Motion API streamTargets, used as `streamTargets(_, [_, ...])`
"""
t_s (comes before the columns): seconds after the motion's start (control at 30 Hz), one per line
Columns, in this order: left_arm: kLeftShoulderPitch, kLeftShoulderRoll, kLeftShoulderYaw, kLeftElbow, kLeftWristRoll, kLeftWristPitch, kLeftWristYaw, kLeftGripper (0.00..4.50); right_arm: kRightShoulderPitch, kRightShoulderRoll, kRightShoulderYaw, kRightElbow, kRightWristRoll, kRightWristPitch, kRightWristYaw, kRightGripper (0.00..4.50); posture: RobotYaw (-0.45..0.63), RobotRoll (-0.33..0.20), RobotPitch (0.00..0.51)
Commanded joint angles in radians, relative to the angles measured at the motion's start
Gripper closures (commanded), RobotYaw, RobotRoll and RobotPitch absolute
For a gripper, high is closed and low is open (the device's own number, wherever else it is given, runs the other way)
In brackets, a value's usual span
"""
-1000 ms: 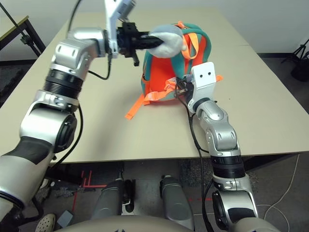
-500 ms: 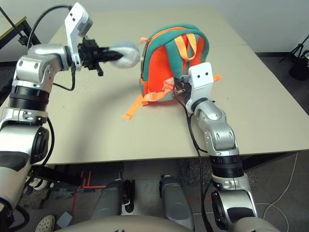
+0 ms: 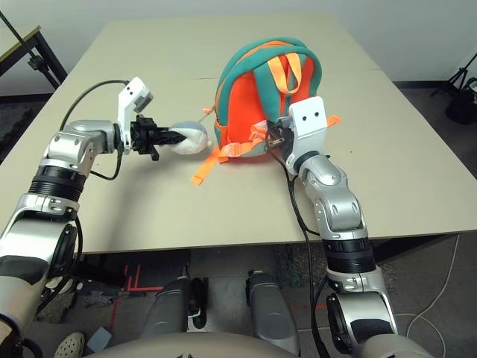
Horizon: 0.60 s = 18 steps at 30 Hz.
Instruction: Put the pencil case into the backpack and zip it.
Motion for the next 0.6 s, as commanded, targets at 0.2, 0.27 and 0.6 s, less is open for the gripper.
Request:
streamTargets(0.2, [0.034, -0.073, -0.015, 0.126, 0.052, -0.099, 0.021, 4.36, 0.001, -0.004, 0.012, 0.005, -0.012, 0.011, 0.001, 3.84, -0.19, 0.0, 0.083])
streamTargets(0.27, [0.029, -0.08, 0.007, 0.116, 0.037, -0.09, 0.035, 4.36, 0.002, -0.005, 0.011, 0.002, -0.011, 0.013, 0.001, 3.84, -0.19, 0.0, 0.084])
streamTargets(0.6, [0.034, -0.071, 0.099, -0.14, -0.078, 0.12, 0.042, 2.9, -0.001, -0.008, 0.017, -0.034, 0.024, 0.055, 0.041, 3.84, -0.18, 0.0, 0.087])
